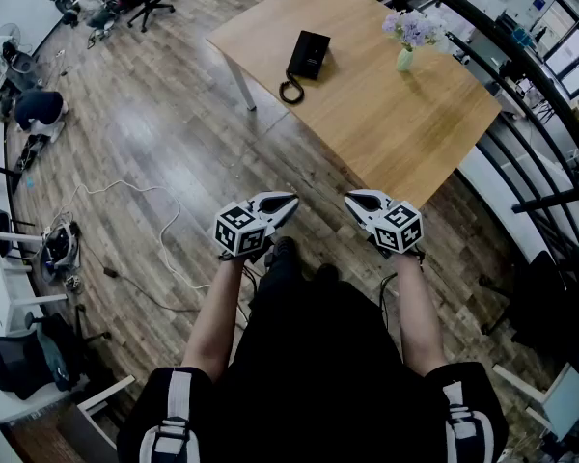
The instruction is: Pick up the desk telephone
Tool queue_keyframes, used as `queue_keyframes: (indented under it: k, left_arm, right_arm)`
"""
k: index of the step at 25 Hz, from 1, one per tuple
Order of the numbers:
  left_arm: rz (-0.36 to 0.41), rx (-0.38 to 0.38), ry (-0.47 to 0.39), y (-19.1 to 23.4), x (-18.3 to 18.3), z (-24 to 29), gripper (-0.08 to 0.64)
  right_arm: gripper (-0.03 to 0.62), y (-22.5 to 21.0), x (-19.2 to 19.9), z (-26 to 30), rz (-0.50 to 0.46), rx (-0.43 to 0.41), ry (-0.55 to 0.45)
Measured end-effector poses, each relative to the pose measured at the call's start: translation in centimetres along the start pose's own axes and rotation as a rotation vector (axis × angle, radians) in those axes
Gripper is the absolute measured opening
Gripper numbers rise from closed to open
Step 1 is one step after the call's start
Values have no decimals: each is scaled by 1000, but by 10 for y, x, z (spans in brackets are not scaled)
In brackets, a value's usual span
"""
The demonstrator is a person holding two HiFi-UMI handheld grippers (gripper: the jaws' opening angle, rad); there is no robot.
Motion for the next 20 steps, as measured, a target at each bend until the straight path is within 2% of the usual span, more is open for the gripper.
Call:
queue_keyframes:
  k: [10, 15, 20]
  left_arm:
    - [-7, -33, -22, -32, 10, 9, 21]
    - [-7, -45, -28, -30, 8, 9, 21]
    - [-6, -62, -34, -26, 8, 9, 21]
  right_arm:
    - [25, 2, 7, -34, -21, -24, 7]
    - [25, 1, 6, -31, -24, -35, 13]
    - [23, 0, 3, -28, 17, -73, -16]
Point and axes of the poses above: the fingertips, and each gripper's own axes: z forward along the fingers, y to its left, x out of its underside, the point moved 7 cm from there along -z, backward along the fingers, and after that the axes turned 9 degrees about -y, right-handed, at the moved point
